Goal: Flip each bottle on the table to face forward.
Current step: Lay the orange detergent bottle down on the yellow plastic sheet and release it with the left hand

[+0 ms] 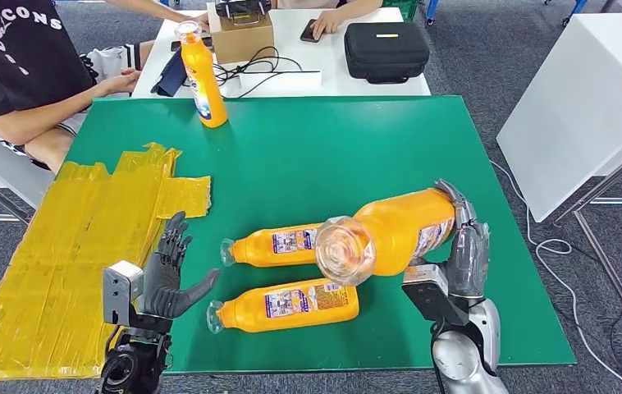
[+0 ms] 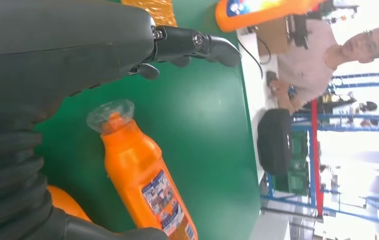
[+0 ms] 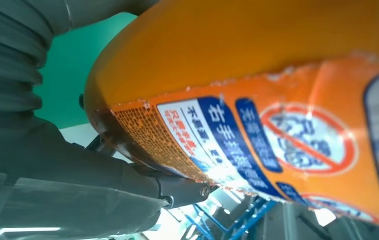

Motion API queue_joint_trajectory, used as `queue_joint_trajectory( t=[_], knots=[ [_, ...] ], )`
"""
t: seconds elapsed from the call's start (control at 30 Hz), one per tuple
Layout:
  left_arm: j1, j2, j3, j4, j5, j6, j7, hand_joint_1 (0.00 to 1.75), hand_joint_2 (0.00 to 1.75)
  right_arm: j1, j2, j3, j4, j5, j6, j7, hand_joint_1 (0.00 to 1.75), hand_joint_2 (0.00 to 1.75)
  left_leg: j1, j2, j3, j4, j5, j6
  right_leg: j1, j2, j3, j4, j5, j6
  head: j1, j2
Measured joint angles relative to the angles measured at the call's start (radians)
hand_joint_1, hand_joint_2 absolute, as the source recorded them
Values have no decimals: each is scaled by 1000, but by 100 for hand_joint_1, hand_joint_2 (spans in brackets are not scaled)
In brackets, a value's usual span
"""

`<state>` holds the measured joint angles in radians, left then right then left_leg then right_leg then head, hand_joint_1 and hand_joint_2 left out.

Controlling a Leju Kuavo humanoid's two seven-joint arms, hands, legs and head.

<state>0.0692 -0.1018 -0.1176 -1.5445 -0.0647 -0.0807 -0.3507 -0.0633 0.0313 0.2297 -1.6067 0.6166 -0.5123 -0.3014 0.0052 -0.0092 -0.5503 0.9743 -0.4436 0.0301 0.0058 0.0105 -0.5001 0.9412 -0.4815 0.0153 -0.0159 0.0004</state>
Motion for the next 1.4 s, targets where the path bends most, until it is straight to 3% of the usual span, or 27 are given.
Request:
queue_joint_trajectory(
  t=[0.53,1.07,1.2,1.4],
  knots=[
    [-10,-3,-16,-8,2,-23,-7,0,175,-45,-10,8,-38,33,-3,31,175,175,-1,0,0,0,0,0,0,0,0,0,0,0,0,0],
    [-1,0,-107,-97,2,-54,-52,0,175,-99,-17,41,67,-68,53,26,175,175,-1,0,0,0,0,0,0,0,0,0,0,0,0,0],
    [6,7,-141,-141,-12,-46,-72,0,175,-107,-11,55,97,-105,123,28,175,175,-1,0,-1,0,0,0,0,0,0,0,0,0,0,0],
    [13,29,-192,-201,-17,-37,-88,0,175,-136,1,99,162,-250,389,-5,175,175,0,0,-1,0,0,0,0,0,0,0,0,0,0,0]
  ],
)
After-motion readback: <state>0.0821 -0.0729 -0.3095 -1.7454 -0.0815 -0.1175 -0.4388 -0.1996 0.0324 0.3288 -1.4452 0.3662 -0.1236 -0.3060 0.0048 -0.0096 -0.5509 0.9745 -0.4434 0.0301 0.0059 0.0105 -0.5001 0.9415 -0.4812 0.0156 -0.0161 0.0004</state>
